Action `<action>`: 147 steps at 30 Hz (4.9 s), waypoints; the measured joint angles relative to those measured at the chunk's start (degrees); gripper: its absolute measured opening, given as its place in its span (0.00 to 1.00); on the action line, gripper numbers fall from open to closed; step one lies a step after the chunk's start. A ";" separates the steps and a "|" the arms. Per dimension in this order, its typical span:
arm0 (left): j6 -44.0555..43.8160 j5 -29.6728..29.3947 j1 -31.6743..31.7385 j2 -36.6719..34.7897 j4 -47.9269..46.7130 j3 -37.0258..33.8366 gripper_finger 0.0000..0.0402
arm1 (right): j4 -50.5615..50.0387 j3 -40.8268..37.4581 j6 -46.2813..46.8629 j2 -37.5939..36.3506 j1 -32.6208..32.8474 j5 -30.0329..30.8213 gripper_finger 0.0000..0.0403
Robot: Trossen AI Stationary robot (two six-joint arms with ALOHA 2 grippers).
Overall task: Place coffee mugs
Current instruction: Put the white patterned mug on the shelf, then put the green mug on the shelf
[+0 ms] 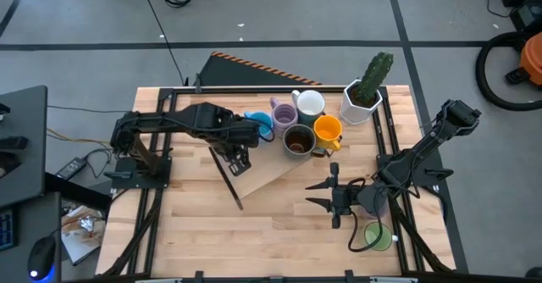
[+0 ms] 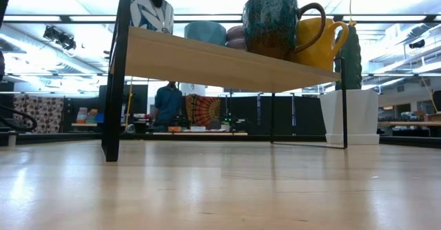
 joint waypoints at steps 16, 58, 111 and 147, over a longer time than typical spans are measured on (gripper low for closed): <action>1.80 -0.28 -0.19 0.02 2.13 0.00 0.22 | 0.02 0.00 -0.40 0.00 0.00 -0.02 0.35; 23.94 -3.93 0.98 -20.56 14.09 -3.50 0.35 | 0.16 -0.02 0.88 -0.03 0.00 -0.16 0.35; 49.17 -5.61 -2.21 -86.54 85.52 -93.65 0.35 | -23.12 18.12 14.18 0.75 -13.78 -8.90 0.35; 45.28 -5.50 -2.01 -98.69 100.96 -107.50 0.35 | -12.77 41.58 2.16 33.20 -23.28 -11.23 0.35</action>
